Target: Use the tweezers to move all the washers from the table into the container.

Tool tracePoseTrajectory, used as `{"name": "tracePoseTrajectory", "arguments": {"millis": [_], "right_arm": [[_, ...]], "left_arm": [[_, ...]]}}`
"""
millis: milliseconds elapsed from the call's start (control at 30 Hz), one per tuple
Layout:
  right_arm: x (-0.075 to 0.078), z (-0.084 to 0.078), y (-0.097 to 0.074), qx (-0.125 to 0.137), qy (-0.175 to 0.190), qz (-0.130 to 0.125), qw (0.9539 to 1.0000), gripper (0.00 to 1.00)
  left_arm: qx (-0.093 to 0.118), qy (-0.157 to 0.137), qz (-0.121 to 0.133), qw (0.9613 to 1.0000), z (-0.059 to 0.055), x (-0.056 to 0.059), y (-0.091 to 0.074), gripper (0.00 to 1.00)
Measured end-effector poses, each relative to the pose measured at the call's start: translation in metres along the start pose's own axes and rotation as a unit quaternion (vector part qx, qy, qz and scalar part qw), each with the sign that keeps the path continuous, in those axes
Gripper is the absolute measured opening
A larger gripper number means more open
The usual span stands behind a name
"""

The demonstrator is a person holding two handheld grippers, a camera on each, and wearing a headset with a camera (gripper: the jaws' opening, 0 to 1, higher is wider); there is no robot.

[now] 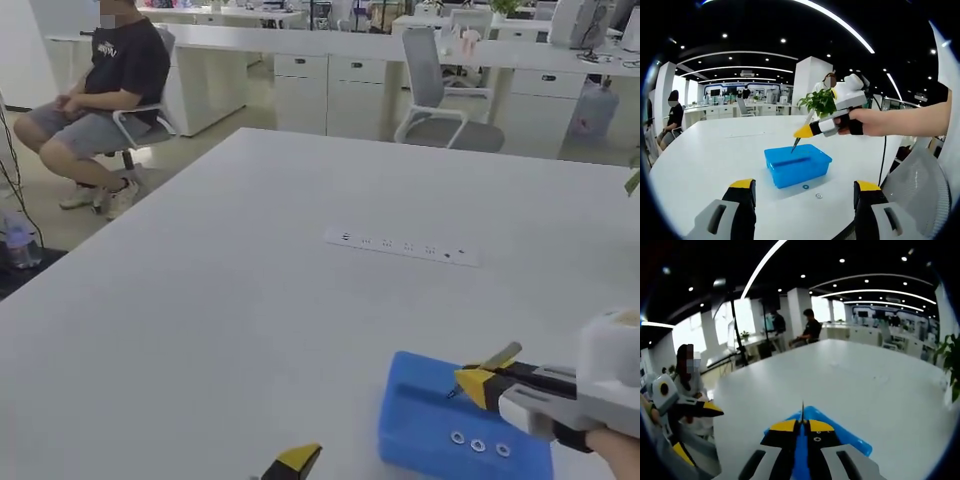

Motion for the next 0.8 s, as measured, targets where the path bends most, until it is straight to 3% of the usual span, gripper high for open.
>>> {"name": "tracePoseTrajectory", "arguments": {"millis": [167, 300, 467, 800], "right_arm": [[-0.011, 0.003, -0.006, 0.009, -0.002, 0.005, 0.9999, 0.04], [-0.02, 0.001, -0.01, -0.01, -0.032, 0.001, 0.9994, 0.04], [-0.027, 0.0, -0.013, 0.003, -0.019, 0.013, 0.9997, 0.04], [-0.043, -0.019, -0.016, -0.009, -0.001, 0.033, 0.9994, 0.04]], "left_arm": [[0.0, 0.0, -0.002, 1.0, 0.0, 0.0, 0.0, 0.82], [0.0, 0.0, -0.002, 1.0, 0.0, 0.001, 0.001, 0.82], [-0.002, 0.001, -0.003, 1.0, 0.001, 0.002, 0.001, 0.82], [0.002, 0.002, -0.001, 1.0, 0.001, 0.001, 0.001, 0.81]]}}
Point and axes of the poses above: the centre of the closed fingertips' face, and the gripper's own axes: y roughly forward along the fingers, x roughly to its right, z roughly out of its top, the point moved 9 cm from there along -y, roughly backward along the fingers, and after that the axes turned 8 degrees about z, right-handed, at the moved point
